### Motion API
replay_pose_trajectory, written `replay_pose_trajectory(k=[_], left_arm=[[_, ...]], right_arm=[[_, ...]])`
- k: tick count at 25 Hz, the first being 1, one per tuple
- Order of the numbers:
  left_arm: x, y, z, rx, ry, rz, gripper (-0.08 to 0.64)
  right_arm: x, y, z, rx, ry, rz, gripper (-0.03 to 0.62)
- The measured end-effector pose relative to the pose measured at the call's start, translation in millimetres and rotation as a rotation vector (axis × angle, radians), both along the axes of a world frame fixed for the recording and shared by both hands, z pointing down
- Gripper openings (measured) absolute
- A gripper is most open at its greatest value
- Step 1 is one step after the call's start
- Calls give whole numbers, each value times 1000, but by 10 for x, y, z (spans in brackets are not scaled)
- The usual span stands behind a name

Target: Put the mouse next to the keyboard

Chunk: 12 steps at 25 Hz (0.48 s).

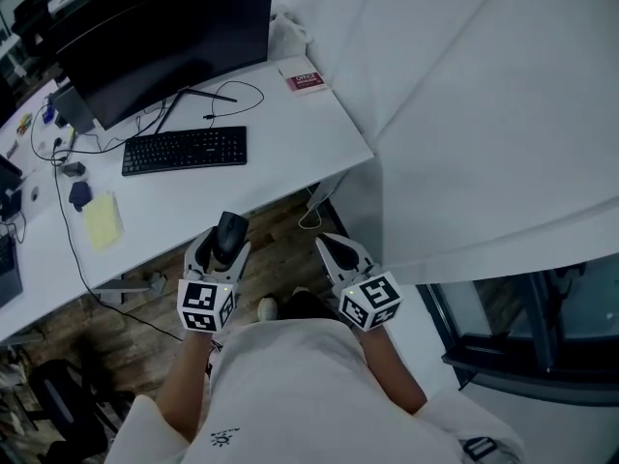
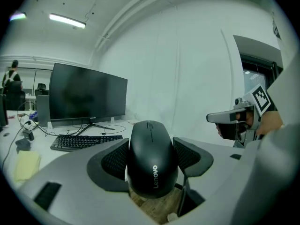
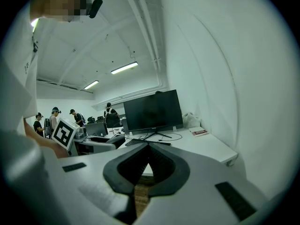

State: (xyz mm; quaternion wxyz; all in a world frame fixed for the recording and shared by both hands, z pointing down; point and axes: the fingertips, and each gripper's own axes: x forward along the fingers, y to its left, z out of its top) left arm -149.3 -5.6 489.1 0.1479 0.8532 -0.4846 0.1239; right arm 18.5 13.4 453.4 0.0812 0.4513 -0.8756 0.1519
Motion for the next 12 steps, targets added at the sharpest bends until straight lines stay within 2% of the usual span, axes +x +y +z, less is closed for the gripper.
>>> replay_pose_trajectory(k=[12], left_arm=[[-1,-189,115,-22,10,-36,302]], right_arm=[[-1,-272,86,-13,13,-23,18]])
